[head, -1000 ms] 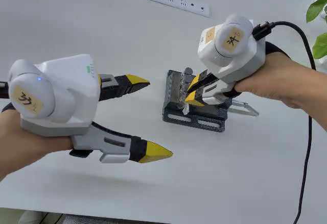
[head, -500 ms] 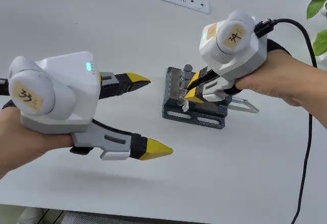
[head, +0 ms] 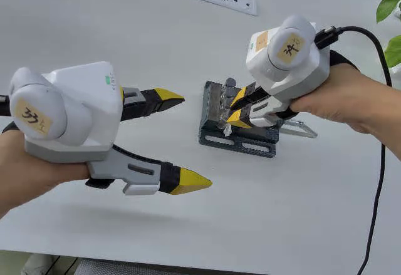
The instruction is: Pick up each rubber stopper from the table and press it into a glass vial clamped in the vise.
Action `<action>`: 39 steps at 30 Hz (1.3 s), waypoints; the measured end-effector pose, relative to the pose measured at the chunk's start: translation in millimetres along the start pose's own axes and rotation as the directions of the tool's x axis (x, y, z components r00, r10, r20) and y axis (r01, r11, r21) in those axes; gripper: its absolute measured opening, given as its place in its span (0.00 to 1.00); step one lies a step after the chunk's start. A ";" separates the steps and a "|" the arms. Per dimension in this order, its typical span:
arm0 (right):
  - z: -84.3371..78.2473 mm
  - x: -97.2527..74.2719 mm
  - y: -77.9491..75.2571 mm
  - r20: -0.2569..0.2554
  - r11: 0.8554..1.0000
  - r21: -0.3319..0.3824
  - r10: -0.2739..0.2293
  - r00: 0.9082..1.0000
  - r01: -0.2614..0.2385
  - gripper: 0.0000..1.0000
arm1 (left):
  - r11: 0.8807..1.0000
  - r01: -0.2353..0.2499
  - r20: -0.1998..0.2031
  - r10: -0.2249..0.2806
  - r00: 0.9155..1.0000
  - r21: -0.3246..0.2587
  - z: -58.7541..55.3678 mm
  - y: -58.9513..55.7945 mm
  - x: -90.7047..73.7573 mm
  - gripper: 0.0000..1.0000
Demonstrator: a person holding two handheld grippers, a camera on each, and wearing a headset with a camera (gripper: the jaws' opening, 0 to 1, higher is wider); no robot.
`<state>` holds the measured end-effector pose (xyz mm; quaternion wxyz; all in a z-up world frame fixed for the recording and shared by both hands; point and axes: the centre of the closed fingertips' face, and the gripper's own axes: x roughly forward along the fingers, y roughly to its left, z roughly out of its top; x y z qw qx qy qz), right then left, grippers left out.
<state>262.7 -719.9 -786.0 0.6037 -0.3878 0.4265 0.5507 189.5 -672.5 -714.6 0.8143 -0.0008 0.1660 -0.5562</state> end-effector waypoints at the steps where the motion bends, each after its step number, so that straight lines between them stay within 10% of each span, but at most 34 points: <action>1: -2.4 -0.1 0.1 -0.006 1.000 0.003 -0.002 1.000 0.002 0.11 | 1.000 -0.001 -0.003 0.001 1.000 0.001 -0.5 0.4 -0.1 0.77; 39: -3.3 1.0 -2.1 0.079 0.994 0.104 -0.053 0.995 0.044 0.09 | 1.000 0.013 -0.009 -0.013 1.000 -0.003 -2.0 -1.7 3.5 0.74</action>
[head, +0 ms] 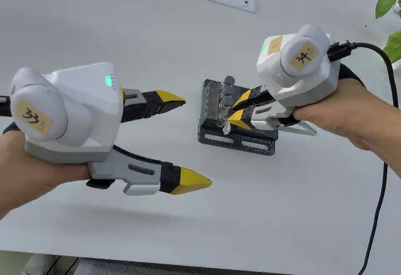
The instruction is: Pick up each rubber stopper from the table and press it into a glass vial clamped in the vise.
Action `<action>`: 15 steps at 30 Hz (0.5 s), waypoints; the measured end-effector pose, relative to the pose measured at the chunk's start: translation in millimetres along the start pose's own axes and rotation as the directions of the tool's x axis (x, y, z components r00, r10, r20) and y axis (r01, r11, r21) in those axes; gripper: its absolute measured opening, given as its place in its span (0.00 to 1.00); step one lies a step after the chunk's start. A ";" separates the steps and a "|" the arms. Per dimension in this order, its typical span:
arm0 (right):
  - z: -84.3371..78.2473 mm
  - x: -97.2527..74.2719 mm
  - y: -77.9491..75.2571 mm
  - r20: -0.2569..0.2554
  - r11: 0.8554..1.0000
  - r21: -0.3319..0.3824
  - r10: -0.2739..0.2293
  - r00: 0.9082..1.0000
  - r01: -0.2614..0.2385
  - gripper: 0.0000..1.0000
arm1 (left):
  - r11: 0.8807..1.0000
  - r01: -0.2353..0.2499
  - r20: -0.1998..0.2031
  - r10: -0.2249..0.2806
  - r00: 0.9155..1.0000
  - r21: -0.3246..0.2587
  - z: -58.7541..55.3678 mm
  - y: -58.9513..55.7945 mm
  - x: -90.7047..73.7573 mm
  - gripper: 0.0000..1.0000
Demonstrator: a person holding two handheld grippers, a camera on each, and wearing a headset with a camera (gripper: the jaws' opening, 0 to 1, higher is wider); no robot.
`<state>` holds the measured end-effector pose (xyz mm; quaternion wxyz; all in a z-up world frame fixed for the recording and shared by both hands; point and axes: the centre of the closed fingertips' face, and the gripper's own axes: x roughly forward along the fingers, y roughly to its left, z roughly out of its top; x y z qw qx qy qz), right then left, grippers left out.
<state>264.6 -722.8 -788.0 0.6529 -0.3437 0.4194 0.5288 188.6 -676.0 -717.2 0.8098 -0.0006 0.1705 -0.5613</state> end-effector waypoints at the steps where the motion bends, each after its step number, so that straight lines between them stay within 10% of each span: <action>1: -0.6 0.0 -0.6 -0.004 1.000 -0.008 -0.003 1.000 0.003 0.09 | 1.000 0.000 0.000 0.000 1.000 0.000 -0.1 0.1 -0.1 0.74; 15: 1.2 -0.1 -0.6 -0.002 1.000 -0.008 -0.007 1.000 0.007 0.08 | 1.000 0.001 0.002 -0.001 1.000 -0.002 1.2 -0.2 0.7 0.73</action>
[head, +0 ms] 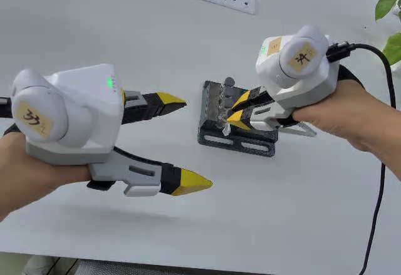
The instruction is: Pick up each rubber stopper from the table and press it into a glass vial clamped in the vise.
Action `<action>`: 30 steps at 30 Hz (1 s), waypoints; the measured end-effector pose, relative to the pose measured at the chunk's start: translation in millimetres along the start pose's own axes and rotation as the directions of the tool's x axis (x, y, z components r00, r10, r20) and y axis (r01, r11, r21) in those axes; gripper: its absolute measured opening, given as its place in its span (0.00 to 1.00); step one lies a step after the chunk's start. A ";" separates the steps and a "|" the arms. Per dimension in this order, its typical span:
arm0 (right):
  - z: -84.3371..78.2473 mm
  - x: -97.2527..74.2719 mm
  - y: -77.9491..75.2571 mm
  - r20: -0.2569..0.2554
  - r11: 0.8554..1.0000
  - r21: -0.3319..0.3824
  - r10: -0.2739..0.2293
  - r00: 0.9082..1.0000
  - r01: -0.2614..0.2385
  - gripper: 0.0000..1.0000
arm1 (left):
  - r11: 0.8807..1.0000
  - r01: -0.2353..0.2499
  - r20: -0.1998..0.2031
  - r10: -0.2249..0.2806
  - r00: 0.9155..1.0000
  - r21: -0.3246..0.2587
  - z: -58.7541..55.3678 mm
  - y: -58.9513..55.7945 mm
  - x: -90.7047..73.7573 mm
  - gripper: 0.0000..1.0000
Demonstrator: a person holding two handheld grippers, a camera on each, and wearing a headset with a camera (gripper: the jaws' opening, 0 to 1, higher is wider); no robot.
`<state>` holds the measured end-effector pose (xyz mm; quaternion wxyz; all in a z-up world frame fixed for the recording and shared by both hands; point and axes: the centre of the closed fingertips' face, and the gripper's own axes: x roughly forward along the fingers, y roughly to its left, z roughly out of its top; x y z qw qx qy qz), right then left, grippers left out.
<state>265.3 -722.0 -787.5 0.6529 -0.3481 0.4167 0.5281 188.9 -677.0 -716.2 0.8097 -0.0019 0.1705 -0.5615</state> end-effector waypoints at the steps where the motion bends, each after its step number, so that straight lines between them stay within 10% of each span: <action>1: -0.2 0.0 0.0 -0.001 1.000 0.000 0.000 1.000 0.000 0.08 | 1.000 0.000 0.000 0.000 1.000 0.000 0.1 0.1 0.0 0.73; 30: 3.5 1.8 -2.1 -0.164 0.990 -0.127 0.042 0.986 -0.063 0.07 | 1.000 -0.011 0.019 0.011 1.000 -0.009 -0.7 2.5 -4.3 0.71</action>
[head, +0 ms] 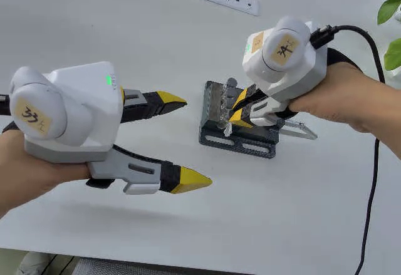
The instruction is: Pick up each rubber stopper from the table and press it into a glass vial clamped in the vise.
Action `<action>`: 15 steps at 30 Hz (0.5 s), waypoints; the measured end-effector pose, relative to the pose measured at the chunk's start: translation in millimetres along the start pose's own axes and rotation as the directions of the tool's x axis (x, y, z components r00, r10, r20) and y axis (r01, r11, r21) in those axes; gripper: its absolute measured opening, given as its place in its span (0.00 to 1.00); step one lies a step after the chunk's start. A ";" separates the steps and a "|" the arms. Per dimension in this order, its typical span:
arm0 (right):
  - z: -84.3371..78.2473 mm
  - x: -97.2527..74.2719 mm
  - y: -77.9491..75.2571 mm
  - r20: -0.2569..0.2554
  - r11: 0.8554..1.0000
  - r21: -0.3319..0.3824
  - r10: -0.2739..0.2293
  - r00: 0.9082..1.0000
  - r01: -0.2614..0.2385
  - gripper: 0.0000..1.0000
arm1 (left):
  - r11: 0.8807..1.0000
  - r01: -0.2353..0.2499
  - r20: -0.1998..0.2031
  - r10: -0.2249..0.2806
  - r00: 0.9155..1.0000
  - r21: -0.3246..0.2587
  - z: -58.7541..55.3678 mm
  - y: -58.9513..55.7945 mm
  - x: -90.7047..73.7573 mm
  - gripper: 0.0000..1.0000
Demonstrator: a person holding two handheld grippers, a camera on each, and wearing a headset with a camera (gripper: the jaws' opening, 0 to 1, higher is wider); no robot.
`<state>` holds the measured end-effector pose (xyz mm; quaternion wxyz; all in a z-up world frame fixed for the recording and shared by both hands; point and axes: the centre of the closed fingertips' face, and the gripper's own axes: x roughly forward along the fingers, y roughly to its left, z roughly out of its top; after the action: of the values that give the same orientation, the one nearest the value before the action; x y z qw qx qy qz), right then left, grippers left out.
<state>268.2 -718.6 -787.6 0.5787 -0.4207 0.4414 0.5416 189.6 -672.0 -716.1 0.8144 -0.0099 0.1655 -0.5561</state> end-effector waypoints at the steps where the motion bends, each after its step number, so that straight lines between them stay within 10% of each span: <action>1: -0.2 -0.1 0.0 -0.001 1.000 -0.001 0.001 1.000 -0.001 0.07 | 1.000 -0.001 0.000 0.001 1.000 0.000 -0.3 0.3 -0.1 0.71; 15: -2.4 0.2 -0.2 0.038 0.999 0.048 -0.001 0.999 -0.001 0.08 | 1.000 -0.001 0.004 0.001 1.000 -0.005 -0.4 1.1 0.5 0.71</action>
<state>268.3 -720.9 -788.4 0.5971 -0.3962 0.4430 0.5387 190.7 -672.0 -716.9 0.8150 -0.0130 0.1651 -0.5554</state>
